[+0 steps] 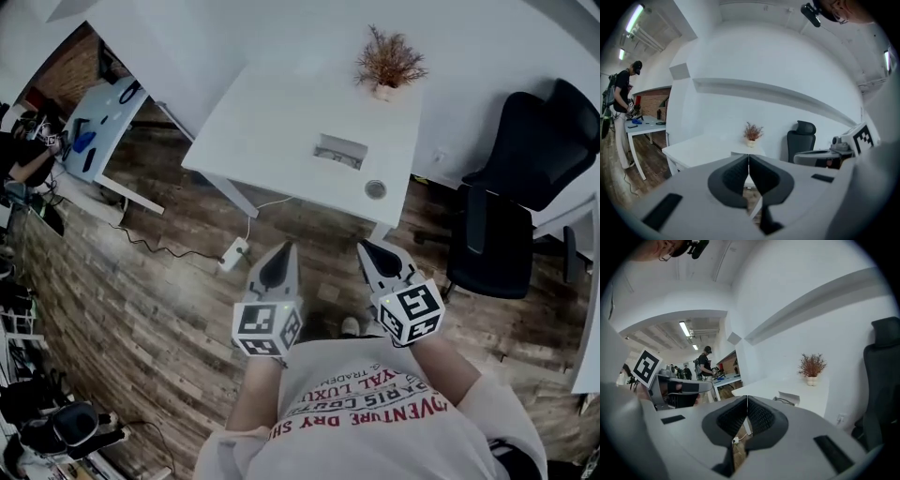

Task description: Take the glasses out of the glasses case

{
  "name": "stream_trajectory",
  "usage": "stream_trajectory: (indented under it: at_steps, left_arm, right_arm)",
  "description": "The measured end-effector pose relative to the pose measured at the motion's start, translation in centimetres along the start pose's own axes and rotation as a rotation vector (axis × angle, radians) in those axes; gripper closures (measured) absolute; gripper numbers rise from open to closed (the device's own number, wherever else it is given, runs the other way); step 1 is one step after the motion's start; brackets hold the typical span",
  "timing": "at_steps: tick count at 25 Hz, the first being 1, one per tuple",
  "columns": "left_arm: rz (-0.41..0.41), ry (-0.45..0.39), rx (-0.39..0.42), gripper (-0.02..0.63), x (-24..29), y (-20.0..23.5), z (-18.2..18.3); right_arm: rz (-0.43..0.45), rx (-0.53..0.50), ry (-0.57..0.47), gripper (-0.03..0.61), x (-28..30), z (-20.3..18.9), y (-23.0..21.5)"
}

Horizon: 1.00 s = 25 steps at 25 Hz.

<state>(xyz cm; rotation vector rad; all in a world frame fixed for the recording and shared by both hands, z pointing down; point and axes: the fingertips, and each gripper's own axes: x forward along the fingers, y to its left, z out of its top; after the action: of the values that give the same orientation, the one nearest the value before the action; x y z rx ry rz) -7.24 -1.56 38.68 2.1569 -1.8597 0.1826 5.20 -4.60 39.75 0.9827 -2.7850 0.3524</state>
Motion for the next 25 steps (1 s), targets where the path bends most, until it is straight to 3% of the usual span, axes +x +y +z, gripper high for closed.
stream_trajectory:
  at_steps: [12,17,25]
  left_arm:
    - [-0.219,0.062,0.063,0.606,16.3,1.2,3.4]
    - [-0.319,0.105,0.068,0.606,23.8,4.1,5.3]
    - [-0.392,0.181,0.088,0.606,31.1,10.1,5.8]
  right_arm:
    - [-0.223,0.08,0.014,0.565,7.0,1.2,-11.4]
    - [-0.316,0.105,0.031,0.565,12.7,3.3,-15.3]
    - [-0.378,0.127,0.065,0.565,21.5,4.5,-17.9]
